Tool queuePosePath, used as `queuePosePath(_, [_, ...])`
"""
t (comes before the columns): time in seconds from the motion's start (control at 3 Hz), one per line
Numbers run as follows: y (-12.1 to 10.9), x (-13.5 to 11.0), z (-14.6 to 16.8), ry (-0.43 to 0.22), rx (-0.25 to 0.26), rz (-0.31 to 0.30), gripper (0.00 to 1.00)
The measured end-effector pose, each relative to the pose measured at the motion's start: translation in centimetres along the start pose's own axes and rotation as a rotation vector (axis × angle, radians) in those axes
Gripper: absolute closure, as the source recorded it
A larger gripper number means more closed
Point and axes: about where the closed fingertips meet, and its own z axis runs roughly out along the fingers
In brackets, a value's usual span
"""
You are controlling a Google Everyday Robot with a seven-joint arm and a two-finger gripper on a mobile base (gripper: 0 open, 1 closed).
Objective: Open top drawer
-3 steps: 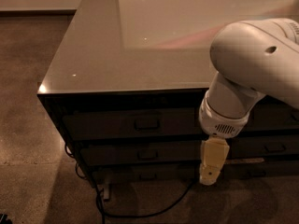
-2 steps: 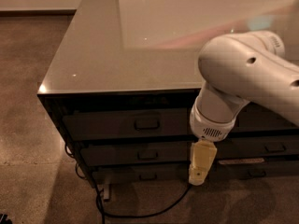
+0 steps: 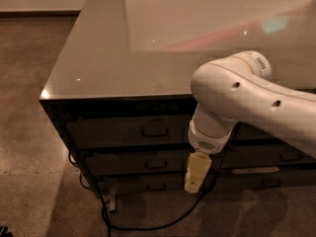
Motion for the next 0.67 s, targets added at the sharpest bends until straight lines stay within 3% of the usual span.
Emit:
queuePosePath(0.33, [-2.56,-1.46,2.85,-0.005,0.035,0.047,0.00])
queuePosePath(0.67, [-2.60,-1.45,2.91,-0.004,0.035,0.047,0.00])
